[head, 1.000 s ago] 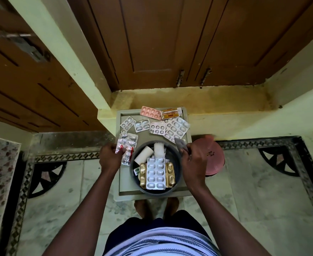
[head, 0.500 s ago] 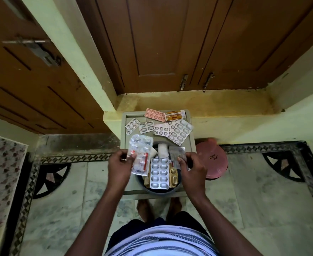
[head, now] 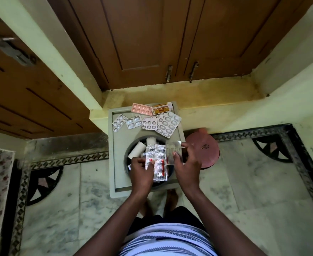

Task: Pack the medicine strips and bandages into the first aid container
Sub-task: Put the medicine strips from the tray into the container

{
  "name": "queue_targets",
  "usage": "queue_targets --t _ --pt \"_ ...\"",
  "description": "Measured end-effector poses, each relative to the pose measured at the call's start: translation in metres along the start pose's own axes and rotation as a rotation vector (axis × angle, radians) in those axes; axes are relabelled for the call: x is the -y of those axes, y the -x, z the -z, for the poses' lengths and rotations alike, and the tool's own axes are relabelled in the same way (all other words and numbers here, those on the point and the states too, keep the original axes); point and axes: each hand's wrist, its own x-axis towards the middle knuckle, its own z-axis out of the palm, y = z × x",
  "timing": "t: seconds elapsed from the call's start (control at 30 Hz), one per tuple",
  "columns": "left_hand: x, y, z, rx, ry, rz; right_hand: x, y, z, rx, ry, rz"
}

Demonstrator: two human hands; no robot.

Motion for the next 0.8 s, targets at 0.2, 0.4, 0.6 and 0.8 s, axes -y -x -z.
queue_targets --t 0.2,0.4,0.6,0.8 --pt "-0.002 0.007 0.003 -0.032 -0.1 -0.102 0.004 -0.003 0.001 0.053 0.038 0.036" --pt "0.007 0.011 0.008 -0.001 -0.408 -0.37 0.003 -0.005 -0.002 0.18 0.103 0.04" --pt "0.01 0.004 0.016 -0.012 -0.651 -0.521 -0.001 -0.006 -0.012 0.45 0.41 0.186" --pt "0.028 -0.008 0.02 0.143 -0.709 -0.769 0.016 0.0 -0.022 0.439 0.905 0.364"
